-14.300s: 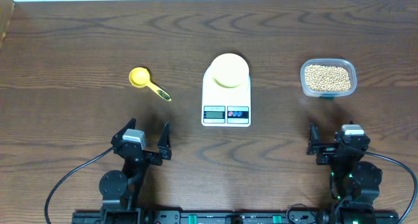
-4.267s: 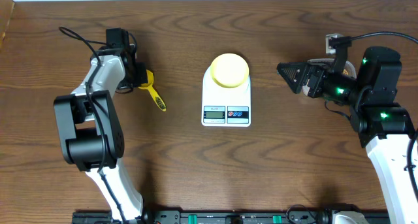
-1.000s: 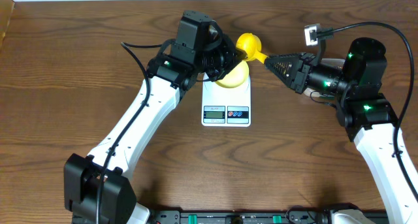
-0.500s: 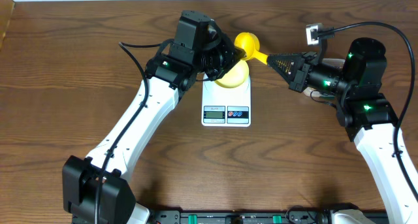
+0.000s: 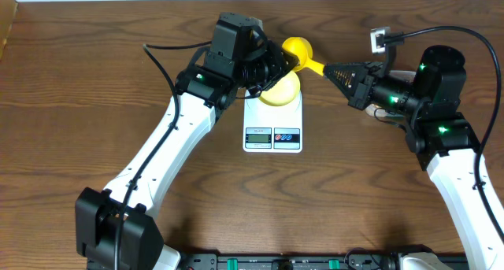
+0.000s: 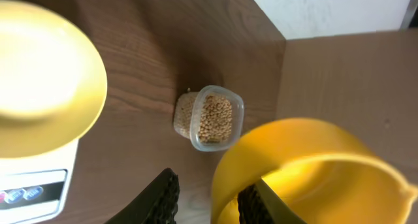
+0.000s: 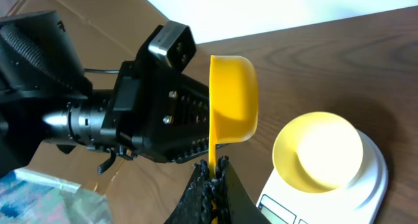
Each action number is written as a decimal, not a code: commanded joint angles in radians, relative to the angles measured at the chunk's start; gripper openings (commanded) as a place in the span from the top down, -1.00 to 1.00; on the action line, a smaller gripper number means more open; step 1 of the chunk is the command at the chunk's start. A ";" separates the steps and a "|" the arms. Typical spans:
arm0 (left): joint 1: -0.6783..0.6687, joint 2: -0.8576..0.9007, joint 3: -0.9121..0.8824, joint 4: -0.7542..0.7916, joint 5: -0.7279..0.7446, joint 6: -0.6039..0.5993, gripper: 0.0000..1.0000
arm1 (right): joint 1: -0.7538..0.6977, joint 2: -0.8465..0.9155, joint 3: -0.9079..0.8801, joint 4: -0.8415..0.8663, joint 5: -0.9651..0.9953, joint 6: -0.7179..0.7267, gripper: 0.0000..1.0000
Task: Scoop item into bowl and weigh 50g on scale
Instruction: 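Grasp the scoop handle with the right gripper from the left gripper, then release the scoop with the left gripper and carry it right to the soybean tub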
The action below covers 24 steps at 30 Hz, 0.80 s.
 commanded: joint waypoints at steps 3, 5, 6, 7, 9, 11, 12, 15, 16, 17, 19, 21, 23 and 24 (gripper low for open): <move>-0.001 -0.042 0.017 0.004 -0.043 0.233 0.33 | 0.003 0.000 0.012 0.000 0.088 -0.002 0.98; -0.004 -0.068 0.017 0.001 -0.065 0.309 0.26 | 0.001 0.000 0.012 0.000 0.105 -0.002 0.98; -0.006 -0.088 0.017 -0.003 -0.087 0.345 0.25 | 0.001 0.000 0.012 0.000 0.112 -0.002 0.98; -0.010 -0.108 0.017 -0.006 -0.111 0.373 0.24 | 0.001 0.000 0.012 0.000 0.120 -0.003 0.98; -0.023 -0.150 0.017 -0.026 -0.174 0.426 0.21 | 0.001 0.000 0.012 -0.001 0.146 -0.006 0.98; -0.041 -0.201 0.017 -0.076 -0.256 0.499 0.18 | 0.001 -0.001 0.013 -0.016 0.201 -0.018 0.98; -0.049 -0.216 0.017 -0.101 -0.282 0.521 0.18 | 0.000 -0.001 0.017 -0.032 0.227 -0.026 0.98; -0.076 -0.259 0.017 -0.220 -0.331 0.595 0.17 | -0.005 -0.001 0.053 -0.147 0.349 -0.087 0.98; -0.084 -0.268 0.017 -0.269 -0.330 0.616 0.17 | -0.005 -0.001 0.076 -0.200 0.402 -0.116 0.98; -0.094 -0.275 0.017 -0.330 -0.330 0.636 0.17 | -0.005 -0.001 0.105 -0.262 0.464 -0.150 0.98; -0.110 -0.278 0.017 -0.439 -0.330 0.674 0.17 | -0.005 -0.001 0.159 -0.356 0.557 -0.196 0.98; -0.125 -0.273 0.015 -0.534 -0.338 0.702 0.17 | -0.005 -0.001 0.215 -0.431 0.644 -0.230 0.98; -0.144 -0.265 0.012 -0.608 -0.356 0.730 0.17 | -0.005 -0.001 0.255 -0.474 0.701 -0.248 0.98; -0.154 -0.264 0.008 -0.629 -0.356 0.755 0.17 | -0.005 -0.001 0.269 -0.486 0.717 -0.255 0.98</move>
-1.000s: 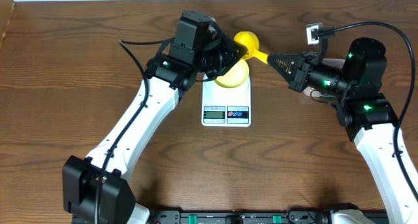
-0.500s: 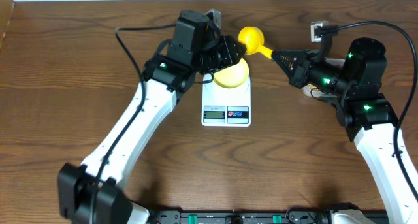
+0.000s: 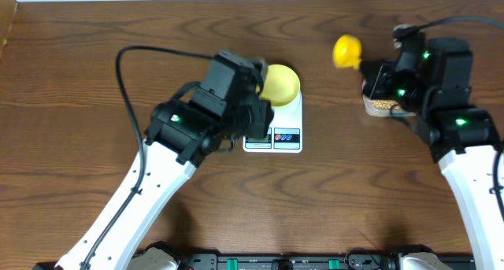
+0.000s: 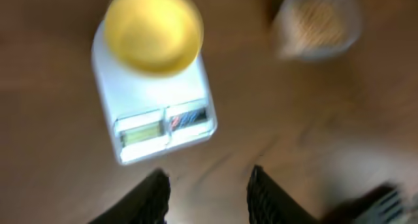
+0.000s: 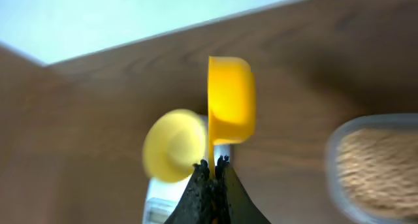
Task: Scoop item into bowl and weigh 50g on scale
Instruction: 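Release the scoop with the left gripper and carry it right to the soybean tub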
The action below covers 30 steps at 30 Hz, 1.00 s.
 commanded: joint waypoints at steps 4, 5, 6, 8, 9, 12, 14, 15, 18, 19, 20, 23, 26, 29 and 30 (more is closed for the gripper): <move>-0.066 0.026 -0.020 -0.060 -0.038 0.195 -0.04 | -0.003 -0.003 0.083 -0.054 0.193 -0.085 0.98; -0.079 0.038 -0.023 -0.059 -0.038 0.223 -0.10 | -0.003 -0.003 0.083 -0.067 0.203 -0.085 0.98; -0.089 0.052 -0.024 -0.056 -0.038 0.241 -0.14 | -0.003 -0.003 0.083 -0.085 0.217 -0.085 0.98; -0.102 0.088 -0.024 -0.052 -0.038 0.245 -0.14 | -0.003 -0.003 0.083 -0.117 0.240 -0.085 0.98; -0.106 0.109 -0.024 -0.052 -0.038 0.245 -0.14 | -0.003 -0.003 0.083 -0.131 0.247 -0.085 0.98; -0.109 0.189 -0.025 -0.043 -0.038 0.246 -0.14 | -0.003 -0.003 0.083 -0.165 0.248 -0.085 0.98; -0.109 0.248 -0.025 -0.012 -0.032 0.254 -0.14 | -0.003 -0.003 0.083 -0.179 0.248 -0.085 0.98; -0.109 0.272 -0.025 0.005 -0.026 0.262 -0.14 | -0.003 -0.003 0.083 -0.184 0.248 -0.085 0.98; -0.109 0.332 -0.025 0.048 0.022 0.275 -0.15 | -0.003 -0.003 0.083 -0.192 0.248 -0.085 0.98; -0.109 0.351 -0.025 0.058 0.027 0.275 -0.14 | -0.003 -0.003 0.083 -0.195 0.248 -0.085 0.98; -0.109 0.367 -0.025 0.065 0.028 0.275 -0.14 | -0.003 -0.003 0.083 -0.199 0.248 -0.085 0.98; -0.109 0.410 -0.025 0.080 0.030 0.275 -0.15 | -0.003 -0.003 0.083 -0.207 0.248 -0.085 0.98; -0.109 0.444 -0.025 0.097 0.034 0.276 -0.14 | -0.003 -0.003 0.083 -0.208 0.248 -0.085 0.98; -0.109 0.463 -0.025 0.114 0.034 0.284 -0.15 | -0.003 -0.003 0.083 -0.208 0.252 -0.085 0.98; -0.109 0.471 -0.025 0.121 0.034 0.288 -0.14 | -0.003 -0.003 0.083 -0.209 0.256 -0.085 0.98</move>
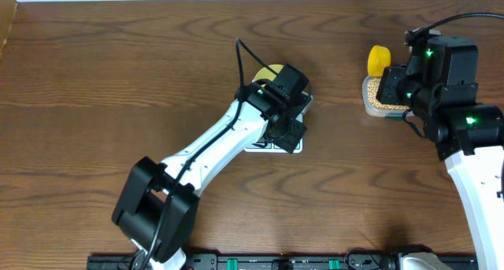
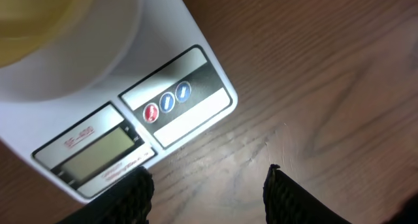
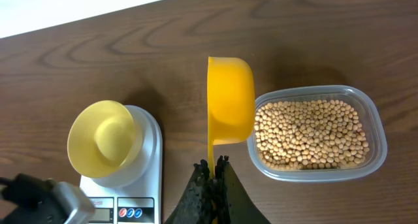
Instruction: Scoop item into bowl and weigh 50g on scale
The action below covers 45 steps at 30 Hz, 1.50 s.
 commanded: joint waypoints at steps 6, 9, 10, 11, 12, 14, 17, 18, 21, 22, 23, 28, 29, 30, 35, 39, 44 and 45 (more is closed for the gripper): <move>0.000 0.043 -0.020 0.023 0.011 0.029 -0.14 | -0.016 -0.003 0.014 -0.004 0.019 -0.016 0.98; -0.001 0.043 -0.055 0.055 0.007 0.028 -0.14 | -0.028 -0.003 0.015 -0.005 0.018 -0.017 0.98; -0.002 0.043 -0.070 0.069 -0.002 0.027 -0.14 | -0.031 -0.003 0.016 -0.008 0.018 -0.017 0.98; -0.005 0.043 -0.085 0.080 -0.012 0.025 -0.14 | -0.032 -0.003 0.018 -0.011 0.018 -0.017 0.98; -0.009 0.043 -0.098 0.091 -0.019 0.024 -0.14 | -0.033 -0.003 0.018 -0.013 0.018 -0.017 0.98; -0.020 0.043 -0.122 0.112 -0.027 0.021 -0.14 | -0.033 -0.004 0.018 -0.017 0.018 -0.020 0.98; -0.037 0.043 -0.145 0.139 -0.030 0.016 -0.14 | -0.033 -0.005 0.018 -0.023 0.018 -0.021 0.98; -0.043 0.043 -0.148 0.147 -0.031 0.016 -0.14 | -0.033 -0.005 0.018 -0.026 0.018 -0.021 0.98; -0.065 0.043 -0.149 0.164 -0.053 0.013 -0.15 | -0.033 -0.005 0.018 -0.035 0.014 -0.021 0.98; -0.071 0.043 -0.149 0.165 -0.066 0.013 -0.15 | -0.033 -0.005 0.019 -0.037 0.011 -0.021 0.98; -0.077 0.043 -0.149 0.166 -0.080 0.013 -0.15 | -0.033 -0.005 0.019 -0.038 0.011 -0.021 0.98; -0.091 0.043 -0.150 0.176 -0.117 0.009 -0.15 | -0.033 -0.006 0.020 -0.040 0.006 -0.021 0.98; -0.091 0.043 -0.150 0.179 -0.134 0.001 -0.15 | -0.033 -0.009 0.020 -0.042 0.003 -0.021 0.98; -0.091 0.043 -0.151 0.183 -0.138 -0.002 -0.15 | -0.033 -0.010 0.020 -0.043 0.002 -0.021 0.98; -0.091 0.043 -0.162 0.206 -0.163 -0.010 -0.15 | -0.033 -0.019 0.020 -0.049 -0.001 -0.021 0.98; -0.091 0.043 -0.177 0.230 -0.166 -0.010 -0.15 | -0.033 -0.027 0.020 -0.061 -0.001 -0.021 0.98; -0.089 0.043 -0.183 0.244 -0.165 -0.010 -0.15 | -0.033 -0.040 0.020 -0.067 -0.001 -0.021 0.98; -0.089 0.043 -0.183 0.246 -0.166 -0.010 -0.15 | -0.033 -0.043 0.020 -0.068 -0.001 -0.021 0.98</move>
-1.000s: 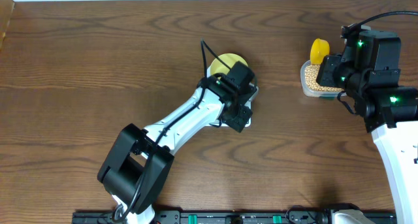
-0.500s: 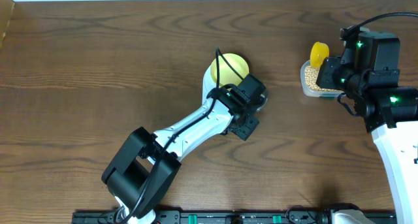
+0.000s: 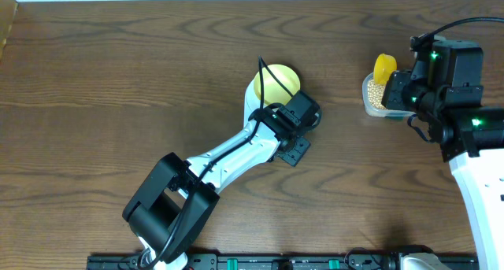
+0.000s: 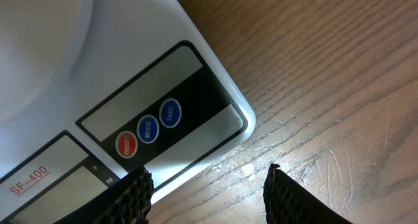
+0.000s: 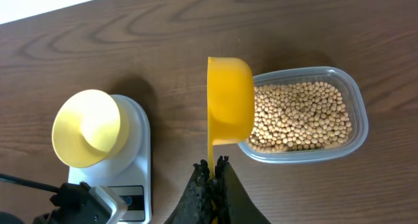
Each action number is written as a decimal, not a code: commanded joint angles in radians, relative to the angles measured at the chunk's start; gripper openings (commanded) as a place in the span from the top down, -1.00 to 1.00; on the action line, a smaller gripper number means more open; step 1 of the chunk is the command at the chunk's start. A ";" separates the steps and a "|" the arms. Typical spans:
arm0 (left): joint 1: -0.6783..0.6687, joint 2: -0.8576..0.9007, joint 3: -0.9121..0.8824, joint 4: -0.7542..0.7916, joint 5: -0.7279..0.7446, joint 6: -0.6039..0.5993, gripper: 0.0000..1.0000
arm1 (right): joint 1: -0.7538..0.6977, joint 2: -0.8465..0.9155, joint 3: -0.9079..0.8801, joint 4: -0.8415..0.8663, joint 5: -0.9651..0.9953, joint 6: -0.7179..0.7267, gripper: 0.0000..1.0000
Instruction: Scoop item into bowl and weigh 50g on scale
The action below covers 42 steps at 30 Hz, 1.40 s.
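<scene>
A yellow bowl (image 3: 274, 83) stands on the white scale (image 4: 78, 74). My left gripper (image 4: 206, 177) is open and low over the scale's front corner, close to its red and blue buttons (image 4: 148, 128); nothing is between the fingers. My right gripper (image 5: 213, 165) is shut on the handle of a yellow scoop (image 5: 230, 100), held on its side. The scoop's cup overlaps the left end of a clear tub of soybeans (image 5: 307, 116). What the cup holds cannot be told. From above, the scoop (image 3: 384, 67) is at the tub's far left corner.
The scale's display (image 4: 46, 188) shows at the lower left of the left wrist view. My left arm (image 3: 228, 156) stretches across the middle of the wooden table (image 3: 94, 81), and its black cable loops over the bowl. The left gripper's body (image 5: 78, 198) covers the scale's front.
My left gripper has come nearer the scale's button corner; the buttons look bigger. My right gripper has shifted the scoop from beside the tub to over its left end.
First my left gripper's fingers were at the scoop's rim by the scale while my right held the handle. Then the left was open above the scale and the right had the scoop near the tub. Later the left was low at the buttons, where it remains.
</scene>
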 commanded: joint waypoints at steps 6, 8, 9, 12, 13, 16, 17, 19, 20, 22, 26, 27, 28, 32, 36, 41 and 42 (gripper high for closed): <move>0.003 0.013 -0.015 0.021 -0.023 -0.005 -0.15 | -0.003 -0.047 0.020 -0.005 -0.004 -0.013 0.98; 0.003 0.013 -0.028 0.037 -0.024 -0.005 -0.15 | -0.003 -0.048 0.020 -0.008 -0.004 -0.013 0.98; 0.003 0.012 -0.034 0.042 -0.032 -0.005 -0.15 | -0.003 -0.048 0.020 -0.011 -0.004 -0.013 0.98; 0.003 0.013 -0.039 0.043 -0.042 -0.005 -0.15 | -0.003 -0.048 0.020 -0.023 -0.004 -0.013 0.98; 0.003 0.013 -0.039 0.045 -0.042 -0.005 -0.15 | -0.003 -0.048 0.020 -0.026 -0.004 -0.013 0.98; 0.003 0.013 -0.039 0.050 -0.048 -0.005 -0.15 | -0.003 -0.048 0.020 -0.028 -0.004 -0.013 0.98; 0.003 0.013 -0.039 0.051 -0.054 -0.005 -0.15 | -0.003 -0.048 0.020 -0.029 -0.005 -0.013 0.98; 0.003 0.013 -0.039 0.055 -0.060 -0.005 -0.15 | -0.003 -0.048 0.020 -0.029 -0.005 -0.013 0.98; 0.003 0.013 -0.039 0.057 -0.060 -0.005 -0.15 | -0.003 -0.048 0.020 -0.029 -0.006 -0.013 0.98; 0.003 0.013 -0.040 0.060 -0.060 -0.005 -0.15 | -0.003 -0.048 0.020 -0.029 -0.007 -0.013 0.98; 0.003 0.021 -0.040 0.069 -0.064 -0.005 -0.14 | -0.003 -0.049 0.020 -0.029 -0.007 -0.013 0.98; 0.003 0.027 -0.040 0.071 -0.068 -0.005 -0.15 | -0.003 -0.049 0.020 -0.029 -0.007 -0.013 0.98; 0.003 0.032 -0.040 0.073 -0.068 -0.005 -0.15 | -0.003 -0.049 0.020 -0.029 -0.007 -0.013 0.98; 0.003 0.045 -0.040 0.080 -0.068 -0.004 -0.15 | -0.003 -0.049 0.020 -0.029 -0.007 -0.013 0.98; 0.012 0.045 -0.040 0.087 -0.068 -0.005 -0.15 | -0.003 -0.049 0.020 -0.029 -0.007 -0.013 0.98; 0.016 0.045 -0.040 0.094 -0.068 -0.005 -0.15 | -0.003 -0.049 0.020 -0.029 -0.007 -0.013 0.98; 0.016 0.045 -0.040 0.095 -0.068 -0.005 -0.15 | -0.003 -0.049 0.020 -0.029 -0.007 -0.013 0.98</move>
